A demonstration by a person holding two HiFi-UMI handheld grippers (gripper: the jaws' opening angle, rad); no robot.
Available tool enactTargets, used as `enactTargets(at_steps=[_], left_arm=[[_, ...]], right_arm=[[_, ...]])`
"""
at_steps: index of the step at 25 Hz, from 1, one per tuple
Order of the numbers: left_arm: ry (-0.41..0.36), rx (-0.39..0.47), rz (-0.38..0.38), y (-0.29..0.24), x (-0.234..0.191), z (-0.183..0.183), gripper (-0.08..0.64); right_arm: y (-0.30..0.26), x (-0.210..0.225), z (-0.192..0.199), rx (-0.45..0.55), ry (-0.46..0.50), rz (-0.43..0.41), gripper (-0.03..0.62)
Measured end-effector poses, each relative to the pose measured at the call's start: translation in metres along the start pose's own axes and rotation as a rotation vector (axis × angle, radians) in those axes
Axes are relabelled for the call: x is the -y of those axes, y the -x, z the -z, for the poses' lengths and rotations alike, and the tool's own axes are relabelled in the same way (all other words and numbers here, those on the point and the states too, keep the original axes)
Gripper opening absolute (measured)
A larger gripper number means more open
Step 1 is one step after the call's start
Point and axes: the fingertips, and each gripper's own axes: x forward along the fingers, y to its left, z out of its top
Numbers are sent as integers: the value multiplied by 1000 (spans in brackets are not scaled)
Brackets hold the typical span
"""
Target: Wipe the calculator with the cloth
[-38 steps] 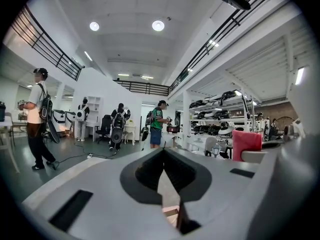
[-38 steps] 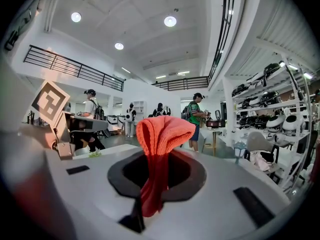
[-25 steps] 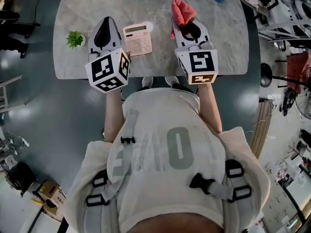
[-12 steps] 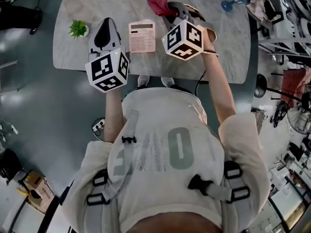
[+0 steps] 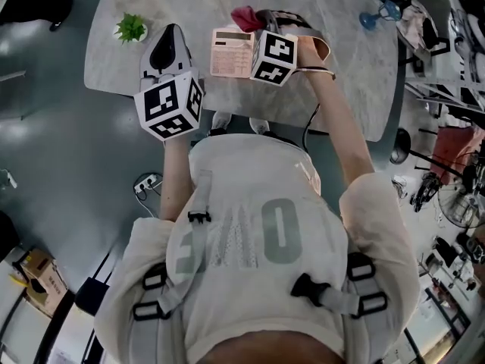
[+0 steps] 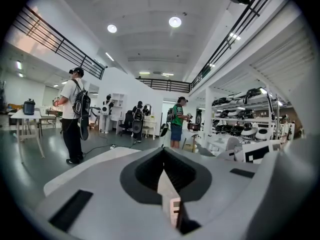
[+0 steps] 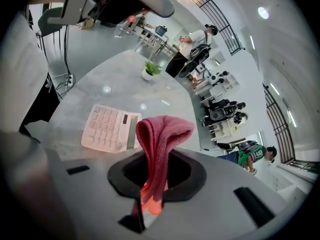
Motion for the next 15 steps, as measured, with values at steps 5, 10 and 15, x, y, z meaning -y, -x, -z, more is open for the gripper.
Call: enactTargets(at_steps=[5,10,15], left_arm=[[6,-6,-17,5,-11,7,20],[7,-8,-28,4,-16,9,20],[16,-13,-21,2,-18,12,21]], right_arm=[[-21,-19,1,-36,32,-44,57],[-33,-24,3,-53,35,-72,57],[-37,-28,2,-56,43,-84,57]])
